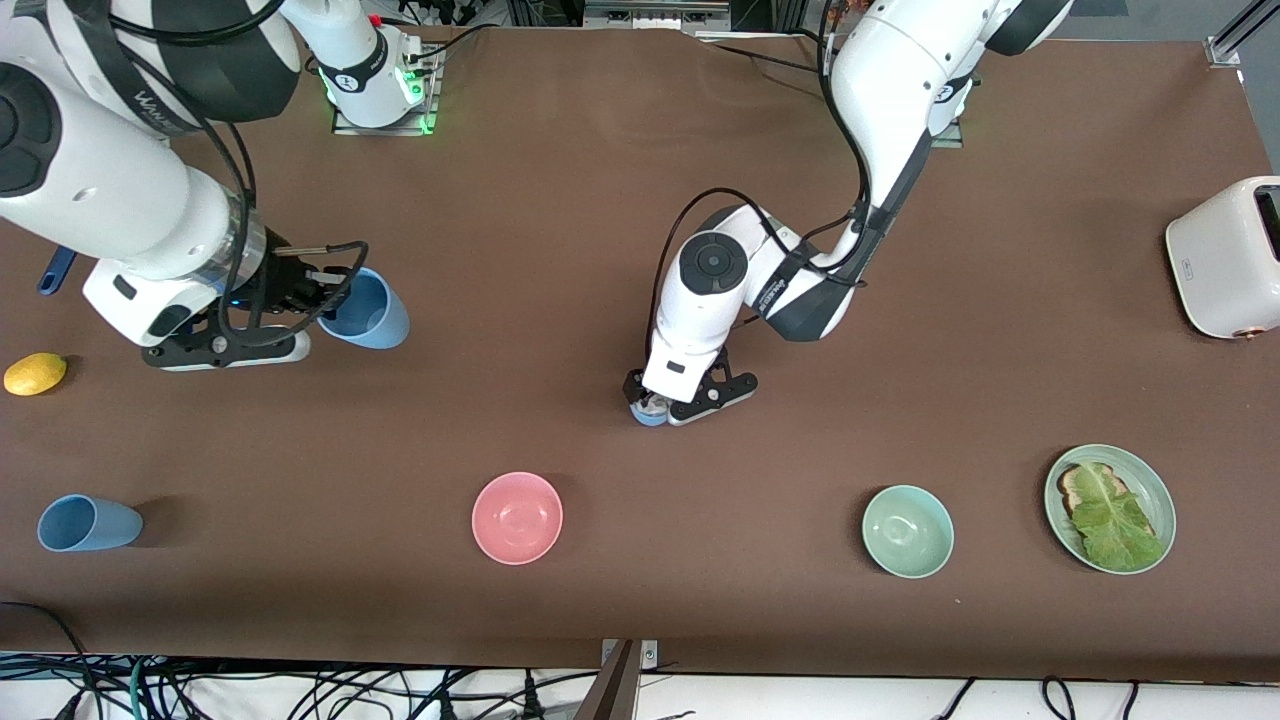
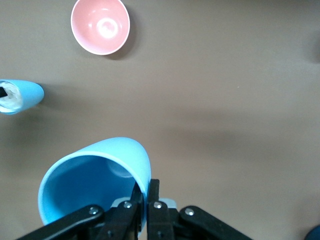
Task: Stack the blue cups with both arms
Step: 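Carry the blue cup with the right gripper while the left gripper releases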
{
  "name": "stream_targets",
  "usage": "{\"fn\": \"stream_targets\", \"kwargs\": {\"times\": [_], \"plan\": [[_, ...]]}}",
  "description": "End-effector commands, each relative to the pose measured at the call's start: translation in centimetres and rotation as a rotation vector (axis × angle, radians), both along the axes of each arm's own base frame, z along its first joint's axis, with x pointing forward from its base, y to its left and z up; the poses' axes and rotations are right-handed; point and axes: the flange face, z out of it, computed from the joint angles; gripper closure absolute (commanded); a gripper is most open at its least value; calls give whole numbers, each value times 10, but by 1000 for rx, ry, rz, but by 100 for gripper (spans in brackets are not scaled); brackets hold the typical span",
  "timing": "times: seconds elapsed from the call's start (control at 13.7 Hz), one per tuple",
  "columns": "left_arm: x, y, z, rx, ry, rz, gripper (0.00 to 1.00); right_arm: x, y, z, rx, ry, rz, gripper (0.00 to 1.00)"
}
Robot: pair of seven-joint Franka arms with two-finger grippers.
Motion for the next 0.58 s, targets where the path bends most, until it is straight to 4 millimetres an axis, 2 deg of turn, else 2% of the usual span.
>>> {"fn": "stream_targets", "kwargs": {"times": [0.0,0.22,0.36,0.51], "plan": [[-7,1,23,27,-5,-26,0,-4,26,-1,-1,-21,-37,100],[-7,1,26,26,-7,-26,0,-9,59,-9,3,-34,-61,100],[-9,3,46,28,-11,-27,0,-11,81,-18,7,-47,-90,100],[-12,8,76,23,16,-43,0,-13,99,-24,14,-63,-111,100]]}}
